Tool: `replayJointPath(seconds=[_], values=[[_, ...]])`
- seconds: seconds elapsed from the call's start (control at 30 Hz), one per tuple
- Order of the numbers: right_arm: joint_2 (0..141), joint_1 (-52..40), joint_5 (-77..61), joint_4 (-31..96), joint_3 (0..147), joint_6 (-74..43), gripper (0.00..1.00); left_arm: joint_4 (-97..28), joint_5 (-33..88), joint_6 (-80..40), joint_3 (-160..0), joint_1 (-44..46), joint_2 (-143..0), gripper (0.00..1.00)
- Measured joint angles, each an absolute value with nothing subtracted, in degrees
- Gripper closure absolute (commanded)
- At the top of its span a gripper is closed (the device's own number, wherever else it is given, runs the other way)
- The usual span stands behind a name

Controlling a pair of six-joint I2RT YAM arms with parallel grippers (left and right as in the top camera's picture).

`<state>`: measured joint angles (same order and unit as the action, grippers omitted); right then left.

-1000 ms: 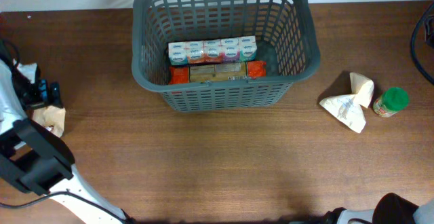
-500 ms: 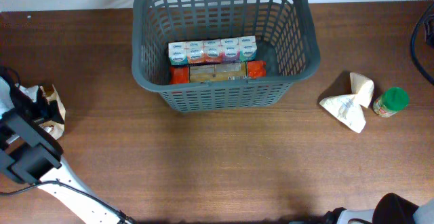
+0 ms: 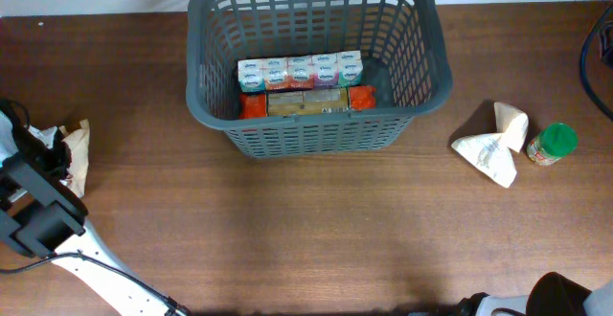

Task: Pack container
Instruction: 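Grasp the crumpled brown paper bag with the left gripper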

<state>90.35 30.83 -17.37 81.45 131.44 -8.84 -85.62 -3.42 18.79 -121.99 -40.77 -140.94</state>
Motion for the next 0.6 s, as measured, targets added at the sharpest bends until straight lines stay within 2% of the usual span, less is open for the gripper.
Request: replayJointPath(seconds=[0.2, 0.4, 0.6], values=[[90.35, 30.83, -17.34, 81.47, 131.44, -8.86, 0.02, -96.51, -3.42, 16.43, -137.14, -39.44, -144.16, 0.99], [90.35, 30.85, -17.34, 81.43, 131.44, -8.86, 0.01, -96.05, -1.93, 14.41, -152.75, -34.48, -140.00, 0.98], [90.35, 30.85, -17.37, 81.47, 131.44, -8.86, 0.01, -93.21, -1.28, 15.16, -166.71, -23.83, -129.56, 0.98]])
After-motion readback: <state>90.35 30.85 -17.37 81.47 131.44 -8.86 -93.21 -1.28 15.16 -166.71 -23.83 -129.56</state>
